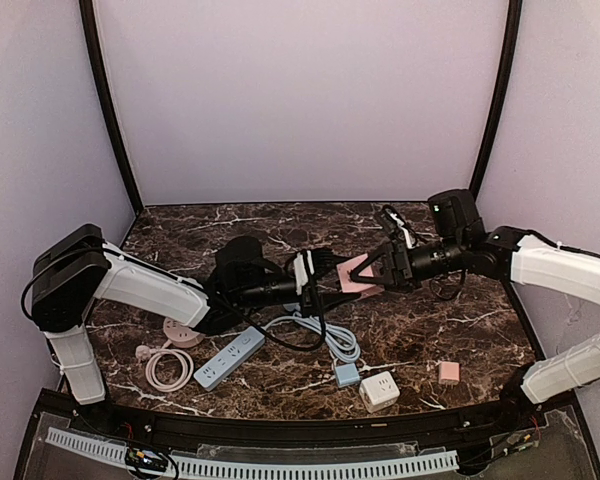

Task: Insert the plug

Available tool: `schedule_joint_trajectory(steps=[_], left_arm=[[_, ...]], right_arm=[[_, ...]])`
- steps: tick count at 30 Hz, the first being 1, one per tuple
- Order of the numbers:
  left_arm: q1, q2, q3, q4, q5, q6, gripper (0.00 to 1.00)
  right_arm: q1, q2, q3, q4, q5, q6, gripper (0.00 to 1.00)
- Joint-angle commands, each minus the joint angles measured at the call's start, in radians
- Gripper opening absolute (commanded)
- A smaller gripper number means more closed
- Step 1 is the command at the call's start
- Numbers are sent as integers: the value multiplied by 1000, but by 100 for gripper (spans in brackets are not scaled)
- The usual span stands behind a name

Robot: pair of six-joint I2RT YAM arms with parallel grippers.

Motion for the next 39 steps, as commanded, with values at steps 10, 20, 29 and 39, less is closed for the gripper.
schedule_joint_trajectory(steps=[10,20,29,39], left_arm=[[-1,-40,-21,48,-2,-3,5],[0,-109,-131,28,-157,-110,99],[-1,-251,-313,-134,-333,-277,99],[-1,-431,-345,-594,-514,-458,98]], right_arm=[[17,34,28,17,29,-37,43],[19,5,10,13,193,-78,9],[19,3,-36,84,318,-116,2],[24,-48,-95,194,417,-140,0]])
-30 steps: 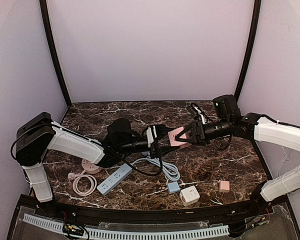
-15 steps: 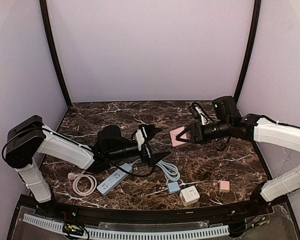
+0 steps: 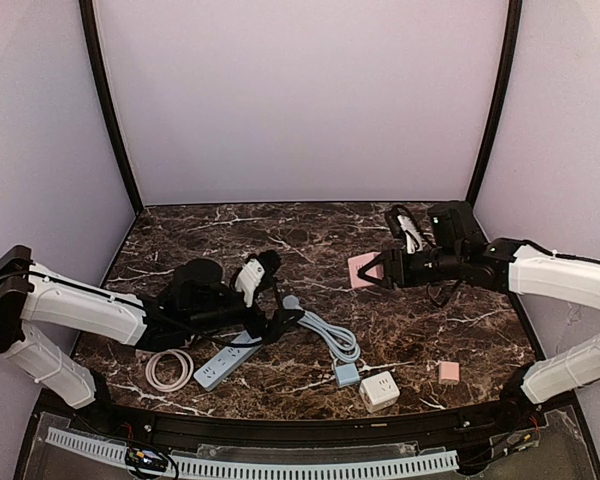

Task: Insert the plug

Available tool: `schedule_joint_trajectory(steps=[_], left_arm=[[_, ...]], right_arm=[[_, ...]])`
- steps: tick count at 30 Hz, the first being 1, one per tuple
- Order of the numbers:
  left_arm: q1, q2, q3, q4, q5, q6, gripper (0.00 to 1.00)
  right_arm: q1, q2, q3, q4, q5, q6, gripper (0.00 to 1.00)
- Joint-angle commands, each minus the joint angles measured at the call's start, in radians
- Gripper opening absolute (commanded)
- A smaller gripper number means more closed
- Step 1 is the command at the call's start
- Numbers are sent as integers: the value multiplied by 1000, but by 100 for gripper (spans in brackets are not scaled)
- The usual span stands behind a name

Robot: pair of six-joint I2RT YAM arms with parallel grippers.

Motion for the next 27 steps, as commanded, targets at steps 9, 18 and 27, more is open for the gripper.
schedule_joint_trajectory(steps=[9,18,27], left_arm=[[0,-58,44,-633,-283,-232,99],[11,4,80,-790,-346,-297,99],[44,103,130,-839,-278,-283,98]], right_arm=[[8,-57,-24,109,146,-79,0],[9,-31,-25,112,147,-117,0],[8,-39,-30,109,152,-129,0]])
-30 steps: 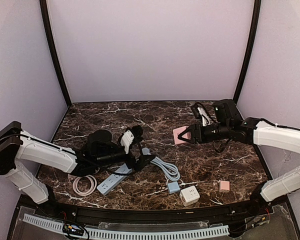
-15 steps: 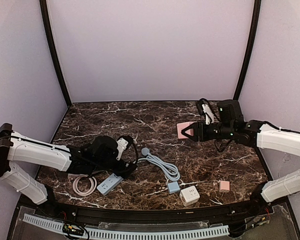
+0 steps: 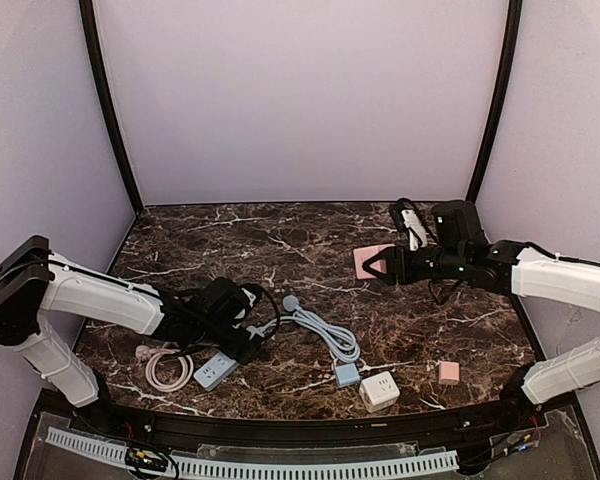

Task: Insert the plug

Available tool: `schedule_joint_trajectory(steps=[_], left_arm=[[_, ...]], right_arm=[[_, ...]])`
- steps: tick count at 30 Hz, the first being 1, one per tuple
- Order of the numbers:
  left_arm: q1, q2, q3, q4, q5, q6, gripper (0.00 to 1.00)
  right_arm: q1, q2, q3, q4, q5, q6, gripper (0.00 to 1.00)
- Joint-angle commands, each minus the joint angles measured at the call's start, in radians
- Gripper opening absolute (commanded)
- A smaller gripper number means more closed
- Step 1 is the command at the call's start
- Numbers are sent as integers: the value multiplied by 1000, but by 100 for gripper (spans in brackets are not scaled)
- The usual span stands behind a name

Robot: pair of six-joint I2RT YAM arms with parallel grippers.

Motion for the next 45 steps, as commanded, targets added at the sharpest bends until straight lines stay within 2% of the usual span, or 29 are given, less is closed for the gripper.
schedule_joint_trajectory(steps=[1,5,10,12,14,19,27,31,34,37,42,44,45], left_arm=[[11,29,44,-76,30,-3,97],[12,49,66,-106,48,-8,83],[12,60,76,-112,80,-13,50],[14,71,89,-119,96,-10,42],[14,91,110,-122,108,-7,39],[14,155,179,-109,109,-24,38],[14,341,408,-69,109,-105,36],[15,456,579,-7,166,-67,35],[28,530,710,-55,139,-42,35],[99,576,818,-89,117,-88,35],[191,581,831,-74,100,-168,35],[196,580,817,-69,132,-159,34],[195,579,799,-67,192,-155,34]], right_arm=[[6,-12,-7,54,16,-18,0],[6,-17,-9,55,20,-18,0],[6,-21,-11,54,27,-18,0],[6,-21,-12,53,31,-18,0],[6,-24,-13,51,35,-19,0],[6,-39,-18,46,50,-20,0],[6,-49,-23,40,63,-21,0],[6,-55,-25,36,69,-24,0],[6,-66,-29,29,82,-26,0],[6,-78,-30,27,96,-25,0],[6,-81,-27,14,121,-20,0],[6,-84,-27,12,124,-21,0],[6,-85,-28,11,124,-21,0]])
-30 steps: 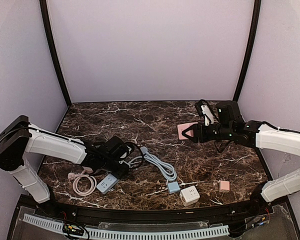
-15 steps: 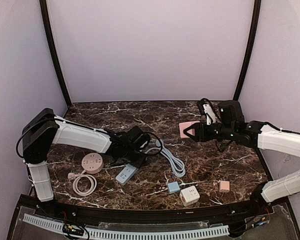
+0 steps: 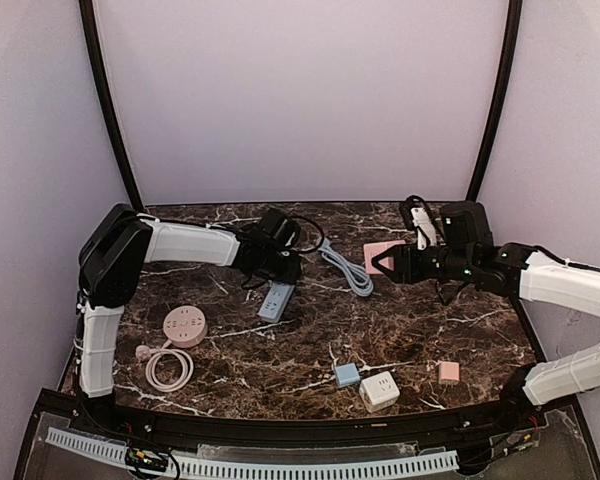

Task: Insert the plug

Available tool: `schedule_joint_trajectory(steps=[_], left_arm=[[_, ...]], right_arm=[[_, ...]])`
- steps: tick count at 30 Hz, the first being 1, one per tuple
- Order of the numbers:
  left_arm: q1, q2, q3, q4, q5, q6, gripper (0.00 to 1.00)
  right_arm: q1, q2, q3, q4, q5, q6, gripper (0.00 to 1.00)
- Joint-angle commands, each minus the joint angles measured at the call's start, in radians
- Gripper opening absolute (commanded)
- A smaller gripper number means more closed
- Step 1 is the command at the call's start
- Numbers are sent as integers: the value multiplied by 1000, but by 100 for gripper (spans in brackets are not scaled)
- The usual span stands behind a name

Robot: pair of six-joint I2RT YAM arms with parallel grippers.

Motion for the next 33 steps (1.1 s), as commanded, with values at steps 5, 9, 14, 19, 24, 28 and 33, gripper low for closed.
schedule_joint_trajectory(steps=[5,9,14,19,24,28,33], left_arm=[[-43,-44,-78,-15,122,45,33],[-125,-79,-98,-112,87,95,34],[-154,-99,-113,-156,97,108,40],[-172,-104,-135,-141,130,139,51],[-180,-128,-167,-97,139,144,72],[-181,-185,-218,-58,139,147,89],[-182,-326,-355,28,128,130,95]], right_arm=[[6,-19,-1,25,17,-13,0],[6,-4,6,25,10,-18,0],[6,1,16,16,2,-23,0],[6,8,35,-13,-33,-24,0],[7,29,59,-34,-63,-31,0],[8,45,86,-58,-84,-36,0],[10,72,124,-78,-182,-39,0]])
